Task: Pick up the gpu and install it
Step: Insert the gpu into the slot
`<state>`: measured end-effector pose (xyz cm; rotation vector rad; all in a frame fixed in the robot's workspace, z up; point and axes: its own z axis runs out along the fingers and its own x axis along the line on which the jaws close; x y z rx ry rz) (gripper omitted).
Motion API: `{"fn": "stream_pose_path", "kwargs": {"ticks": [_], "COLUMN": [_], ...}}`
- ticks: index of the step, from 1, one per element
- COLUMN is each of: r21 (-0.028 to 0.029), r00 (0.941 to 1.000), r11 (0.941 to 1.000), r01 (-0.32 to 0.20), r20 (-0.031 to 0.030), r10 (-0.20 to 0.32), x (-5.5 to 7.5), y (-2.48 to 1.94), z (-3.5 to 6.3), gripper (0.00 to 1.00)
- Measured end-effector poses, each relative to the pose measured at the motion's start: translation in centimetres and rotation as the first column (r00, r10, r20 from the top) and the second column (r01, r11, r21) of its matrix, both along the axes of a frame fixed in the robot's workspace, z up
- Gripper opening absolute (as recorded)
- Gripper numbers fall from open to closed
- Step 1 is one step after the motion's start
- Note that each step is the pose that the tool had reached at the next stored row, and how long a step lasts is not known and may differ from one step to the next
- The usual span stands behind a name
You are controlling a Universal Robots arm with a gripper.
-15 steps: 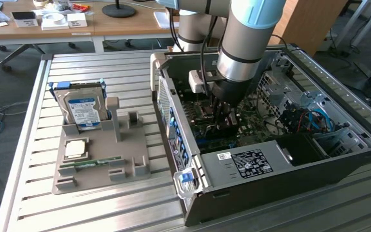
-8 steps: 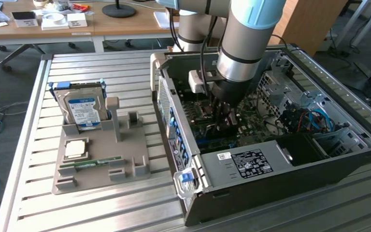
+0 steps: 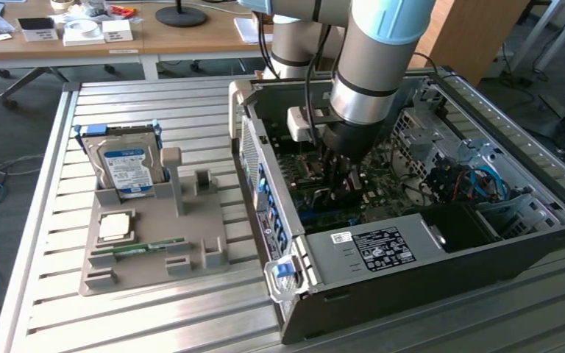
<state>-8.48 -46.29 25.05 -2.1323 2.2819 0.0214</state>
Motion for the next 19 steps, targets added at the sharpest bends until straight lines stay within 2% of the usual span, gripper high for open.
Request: {"fn": "stream_pose_path", "kwargs": {"ticks": [8,9,10,11,12,19], "r21": [0.0,0.0001,0.0002,0.0002,0.0001,0.0001], "r00": [1.0,1.0,1.0,1.0,1.0,1.0], "r11": [1.0,1.0,1.0,1.0,1.0,1.0], "r01": [0.0,0.0,0.0,0.0,0.0,0.0], "r20": [0.0,0.0,0.0001,0.0001,0.0,0.0], "r10": [0.0,0.0,0.0,0.0,0.0,0.0], "x": [0.0,0.0,0.0,0.0,0.0,0.0], "y": [0.0,0.0,0.0,0.0,0.0,0.0], "z": [0.0,0.0,0.0,0.0,0.0,0.0], "gripper": [0.4,0.38,0.32,0.32,0.27,0.27]}}
